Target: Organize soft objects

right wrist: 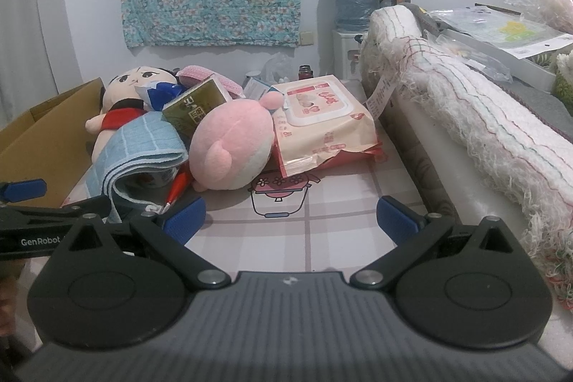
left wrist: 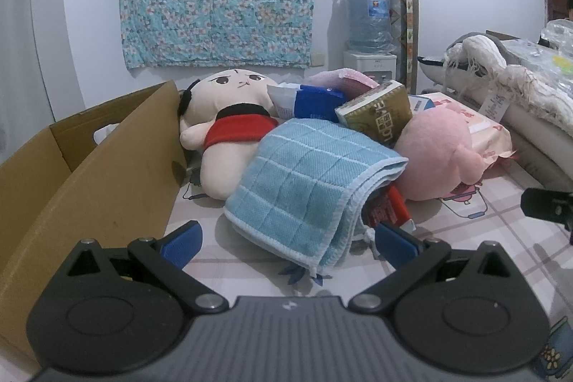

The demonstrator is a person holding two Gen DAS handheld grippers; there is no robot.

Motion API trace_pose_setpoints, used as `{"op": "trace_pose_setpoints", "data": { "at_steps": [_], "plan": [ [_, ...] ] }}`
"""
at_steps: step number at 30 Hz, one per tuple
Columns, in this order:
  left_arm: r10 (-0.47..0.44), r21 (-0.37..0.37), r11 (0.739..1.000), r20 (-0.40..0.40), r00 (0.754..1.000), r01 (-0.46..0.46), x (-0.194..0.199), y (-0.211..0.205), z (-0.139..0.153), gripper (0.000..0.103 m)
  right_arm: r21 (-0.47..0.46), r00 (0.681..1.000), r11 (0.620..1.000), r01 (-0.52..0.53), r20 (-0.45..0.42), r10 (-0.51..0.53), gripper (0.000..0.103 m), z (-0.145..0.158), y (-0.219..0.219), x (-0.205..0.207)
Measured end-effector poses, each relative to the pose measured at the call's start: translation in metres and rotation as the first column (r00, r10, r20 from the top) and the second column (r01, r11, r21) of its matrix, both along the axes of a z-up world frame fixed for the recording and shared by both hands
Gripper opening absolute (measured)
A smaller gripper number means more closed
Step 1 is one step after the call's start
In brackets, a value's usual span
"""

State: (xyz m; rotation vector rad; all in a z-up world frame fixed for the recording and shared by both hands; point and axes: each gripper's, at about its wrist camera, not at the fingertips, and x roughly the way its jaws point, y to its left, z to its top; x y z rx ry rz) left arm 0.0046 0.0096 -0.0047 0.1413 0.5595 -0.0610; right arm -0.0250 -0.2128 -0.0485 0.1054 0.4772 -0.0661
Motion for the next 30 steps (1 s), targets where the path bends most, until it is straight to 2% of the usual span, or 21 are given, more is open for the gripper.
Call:
{"op": "trace_pose_setpoints", "data": {
  "at_steps": [24,30],
  "plan": [
    [0.008,0.011,1.0,0.0,1.0,-0.008,0.001,0.002,0.001,0.103,0.013,1.0,1.0,-0.004,-0.005,0.004,0.102,-0.001,-0.004,0.001],
    [0.011,0.015,1.0,0.011,1.0,-0.011,0.001,0.004,0.002,0.103,0.054,1.0,0.999,-0.002,-0.009,0.002,0.102,0.0,-0.008,0.008]
  ]
}}
